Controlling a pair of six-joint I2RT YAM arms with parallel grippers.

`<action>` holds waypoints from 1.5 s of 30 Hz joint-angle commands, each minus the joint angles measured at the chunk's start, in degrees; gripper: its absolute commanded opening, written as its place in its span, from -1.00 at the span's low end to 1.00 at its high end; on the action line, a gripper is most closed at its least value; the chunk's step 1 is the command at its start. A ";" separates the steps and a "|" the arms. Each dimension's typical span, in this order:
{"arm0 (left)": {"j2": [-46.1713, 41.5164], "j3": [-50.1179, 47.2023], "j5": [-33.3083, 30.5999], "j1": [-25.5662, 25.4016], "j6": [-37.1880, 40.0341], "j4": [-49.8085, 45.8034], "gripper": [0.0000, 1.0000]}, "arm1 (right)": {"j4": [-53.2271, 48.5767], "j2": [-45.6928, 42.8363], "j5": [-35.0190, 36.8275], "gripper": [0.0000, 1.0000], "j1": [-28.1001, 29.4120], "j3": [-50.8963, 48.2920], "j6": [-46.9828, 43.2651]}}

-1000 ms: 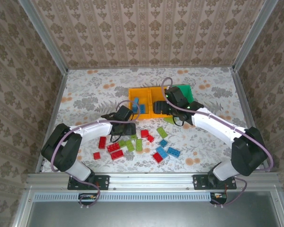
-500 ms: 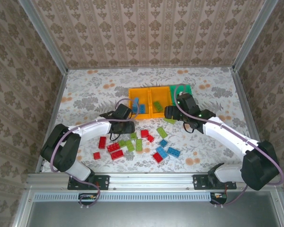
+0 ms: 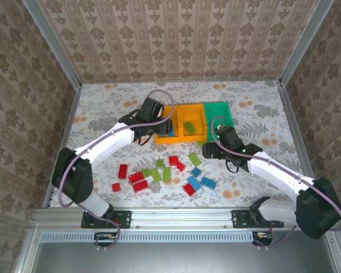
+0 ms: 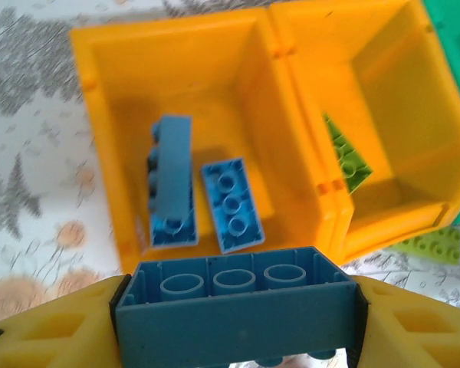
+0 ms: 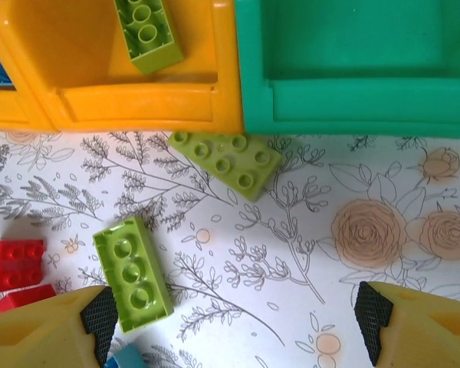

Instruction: Sort the legos into containers by color

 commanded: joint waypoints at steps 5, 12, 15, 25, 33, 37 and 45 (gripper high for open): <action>10.31 8.80 9.23 4.15 4.07 0.56 0.13 | -2.44 -3.22 -0.65 0.68 0.42 -3.76 2.96; 15.50 13.77 11.85 5.15 4.74 -0.13 0.27 | -0.54 1.51 1.36 0.65 0.43 -2.06 0.88; 16.14 13.89 11.43 5.22 4.35 -0.46 0.44 | 0.90 6.83 1.62 0.67 0.40 0.29 -1.18; 13.55 11.43 10.47 5.23 4.48 -0.26 1.00 | 3.45 23.05 2.63 0.79 0.23 9.98 -7.09; 8.14 6.04 10.19 6.18 4.66 0.95 1.00 | 1.64 31.58 3.64 0.86 -0.51 17.40 -9.86; 5.05 2.58 10.38 7.12 4.50 1.97 1.00 | 1.49 34.76 3.54 0.87 -0.89 19.66 -10.94; 2.04 -1.66 11.07 9.06 4.25 2.86 1.00 | 0.70 37.39 0.71 0.75 -0.91 22.49 -11.85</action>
